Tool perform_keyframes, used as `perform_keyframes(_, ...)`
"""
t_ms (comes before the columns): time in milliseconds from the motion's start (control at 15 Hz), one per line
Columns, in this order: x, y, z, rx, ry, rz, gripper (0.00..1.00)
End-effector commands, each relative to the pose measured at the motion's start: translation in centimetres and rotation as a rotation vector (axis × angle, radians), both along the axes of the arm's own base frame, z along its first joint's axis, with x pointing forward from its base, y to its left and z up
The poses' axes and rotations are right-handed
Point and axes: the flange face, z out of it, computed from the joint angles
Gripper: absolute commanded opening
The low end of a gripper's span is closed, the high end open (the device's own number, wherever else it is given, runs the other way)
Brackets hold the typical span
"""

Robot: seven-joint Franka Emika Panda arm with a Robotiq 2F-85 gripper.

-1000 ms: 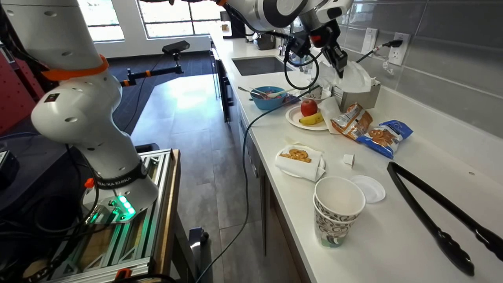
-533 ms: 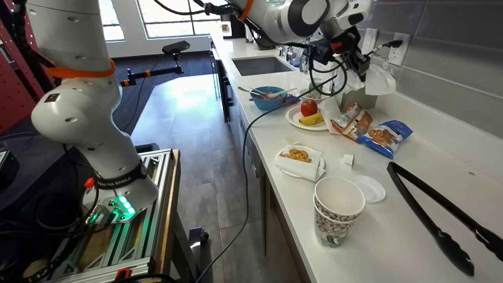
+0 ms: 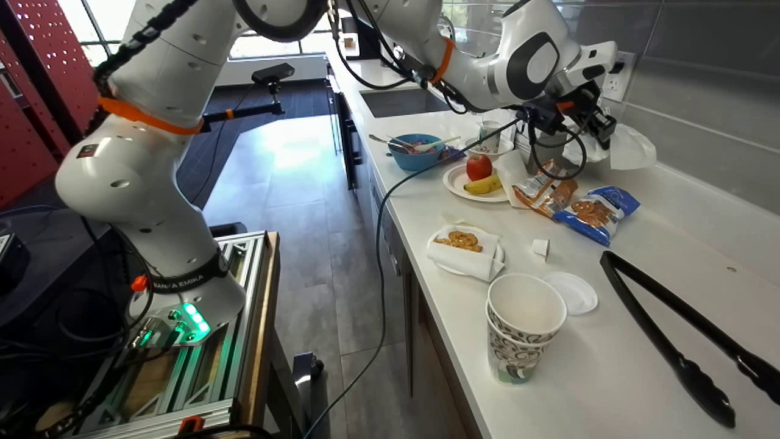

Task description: Use the paper towel to clean the right packet

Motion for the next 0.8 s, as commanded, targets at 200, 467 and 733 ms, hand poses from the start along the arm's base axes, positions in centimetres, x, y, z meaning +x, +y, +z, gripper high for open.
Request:
perform_keyframes(200,4.8,1.3,-4.4,-0.077,-0.104,0.013,0.01)
perform_keyframes(467,5.5,-0.2,-6.5,-0.124,-0.092,-0.016,0.01)
perform_keyframes(733,5.8,-1.5,-7.8,-0.168,-0.07,-0.028,0.01)
